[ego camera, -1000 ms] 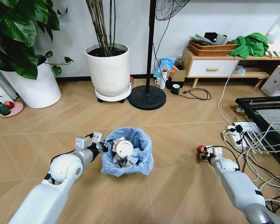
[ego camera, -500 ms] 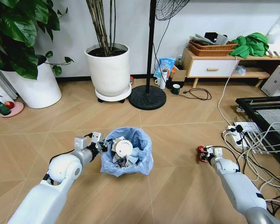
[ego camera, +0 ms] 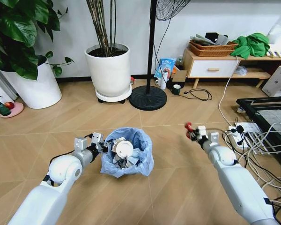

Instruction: Pick up the trash bin and place the garbage on the floor into it.

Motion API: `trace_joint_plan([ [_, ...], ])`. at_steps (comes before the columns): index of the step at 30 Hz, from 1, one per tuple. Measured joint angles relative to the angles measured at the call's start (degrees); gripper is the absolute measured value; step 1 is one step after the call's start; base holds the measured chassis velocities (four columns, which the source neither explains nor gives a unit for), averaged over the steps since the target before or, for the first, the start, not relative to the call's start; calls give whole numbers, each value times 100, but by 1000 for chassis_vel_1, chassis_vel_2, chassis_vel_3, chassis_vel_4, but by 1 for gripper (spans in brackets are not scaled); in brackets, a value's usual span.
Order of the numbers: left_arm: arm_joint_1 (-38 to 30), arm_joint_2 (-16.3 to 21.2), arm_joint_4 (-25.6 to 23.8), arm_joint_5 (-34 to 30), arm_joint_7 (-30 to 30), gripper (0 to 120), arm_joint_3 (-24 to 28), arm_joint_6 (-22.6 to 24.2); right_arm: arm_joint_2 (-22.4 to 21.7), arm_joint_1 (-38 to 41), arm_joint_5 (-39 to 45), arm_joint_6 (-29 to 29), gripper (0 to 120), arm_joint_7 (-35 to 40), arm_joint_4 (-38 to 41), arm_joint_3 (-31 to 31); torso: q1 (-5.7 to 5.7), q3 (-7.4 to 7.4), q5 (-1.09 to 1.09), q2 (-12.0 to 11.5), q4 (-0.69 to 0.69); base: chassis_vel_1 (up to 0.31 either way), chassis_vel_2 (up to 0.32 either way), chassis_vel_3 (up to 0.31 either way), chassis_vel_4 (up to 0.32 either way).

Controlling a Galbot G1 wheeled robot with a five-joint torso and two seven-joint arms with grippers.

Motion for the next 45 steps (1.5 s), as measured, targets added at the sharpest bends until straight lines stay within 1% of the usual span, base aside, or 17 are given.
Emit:
trace_joint_plan([
  [1,0,0,0,0,0,1,0,0,0,0,0,0,17,0,0,0,0,0,0,0,0,0,0,0,0],
  [3,3,-1,8,0,1,1,0,0,-59,105,277,-118,17,109,432,-197,0,0,7,0,0,0,0,0,0],
  [7,-4,-1,32,1,0,1,14,1,-184,360,822,-369,17,186,1293,-494,0,0,-1,0,2,0,0,0,0],
  [10,-26,3,40,-7,0,1,34,8,-280,402,1092,-436,17,40,1785,-648,0,0,6,0,4,0,0,0,0],
  [12,-48,18,63,-22,1,1,56,18,-376,355,1370,-543,17,-127,2278,-777,0,0,2,0,1,0,0,0,0],
  [16,-70,32,102,-26,2,1,88,23,-504,286,1660,-650,17,-256,2722,-946,0,0,5,0,-1,0,0,0,0],
  [18,-96,33,125,-27,4,1,128,30,-640,274,1891,-673,16,-300,3008,-1211,0,0,2,0,-1,0,0,0,0],
  [19,-96,33,125,-27,4,1,128,30,-640,274,1891,-673,16,-300,3008,-1211,0,0,2,0,-1,0,0,0,0],
  [22,-133,12,143,-30,-13,1,212,41,-653,413,1957,-686,16,-329,3129,-1947,0,0,3,0,0,0,0,0,0],
  [24,-133,25,137,-43,-27,1,211,47,-625,435,1914,-687,16,-330,3129,-2221,0,0,4,0,1,0,0,0,0],
  [29,-120,63,118,-54,-32,1,179,50,-647,427,1674,-686,16,-325,3057,-2583,0,0,4,0,1,0,0,0,0],
  [34,-116,58,110,-58,-33,1,173,50,-674,418,1505,-694,18,-302,2990,-2712,0,0,4,0,0,0,0,0,0],
  [37,-126,47,109,-58,-33,1,173,50,-664,429,1419,-671,35,-294,2911,-2725,0,0,3,0,0,0,0,0,0],
  [39,-132,46,109,-59,-33,1,173,50,-662,435,1414,-668,36,-289,2905,-2725,0,0,4,0,0,0,0,0,0],
  [40,-139,44,109,-59,-34,1,173,50,-661,438,1414,-665,45,-285,2903,-2725,0,0,4,0,0,0,0,0,0],
  [42,-146,43,110,-59,-33,1,173,50,-661,440,1414,-662,48,-281,2902,-2725,0,0,4,0,0,0,0,0,0],
  [45,-154,34,112,-60,-29,1,172,50,-657,442,1413,-645,64,-258,2899,-2712,0,0,4,0,0,0,0,0,0],
])
